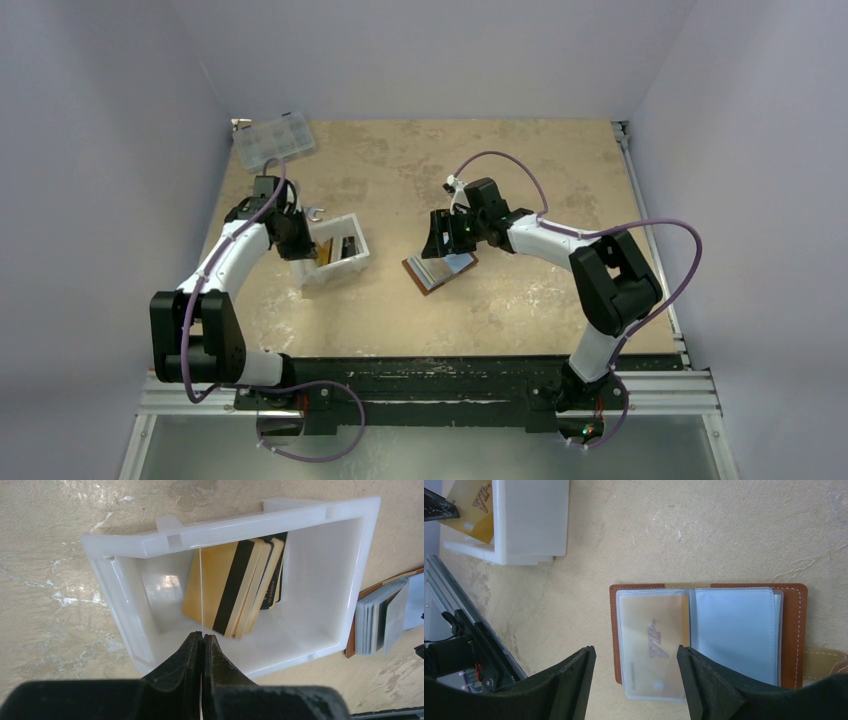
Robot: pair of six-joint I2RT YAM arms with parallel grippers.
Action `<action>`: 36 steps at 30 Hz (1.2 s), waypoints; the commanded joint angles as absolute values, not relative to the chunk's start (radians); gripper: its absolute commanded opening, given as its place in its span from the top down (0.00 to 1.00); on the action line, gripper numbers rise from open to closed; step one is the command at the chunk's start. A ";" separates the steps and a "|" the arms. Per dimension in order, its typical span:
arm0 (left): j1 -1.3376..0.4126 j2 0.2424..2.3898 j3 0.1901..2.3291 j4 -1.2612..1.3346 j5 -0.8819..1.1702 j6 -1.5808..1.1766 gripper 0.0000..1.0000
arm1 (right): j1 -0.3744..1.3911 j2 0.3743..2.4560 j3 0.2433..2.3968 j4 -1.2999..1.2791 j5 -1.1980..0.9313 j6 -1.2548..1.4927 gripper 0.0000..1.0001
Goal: Put the credit cards into the card holder
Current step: Pick up the credit card from the storage box, then insert the credit card into the card holder.
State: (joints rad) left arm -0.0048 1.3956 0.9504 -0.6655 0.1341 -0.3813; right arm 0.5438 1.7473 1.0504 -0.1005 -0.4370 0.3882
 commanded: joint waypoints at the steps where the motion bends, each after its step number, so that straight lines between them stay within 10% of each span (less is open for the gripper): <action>1: -0.002 1.370 1.026 -0.713 0.114 -0.378 1.00 | 0.549 1.746 1.072 -0.088 -0.443 0.377 0.30; 14: -0.002 1.160 1.203 -0.741 0.196 -0.406 1.00 | 0.550 1.669 1.057 -0.103 -0.418 0.338 0.29; 22: -0.057 1.062 0.856 0.299 0.676 -0.830 1.00 | 0.543 1.535 1.014 -0.027 -0.492 0.410 0.25; 36: -0.429 1.259 0.484 1.336 0.491 -1.212 1.00 | 0.515 1.262 0.648 0.859 -0.667 1.043 0.28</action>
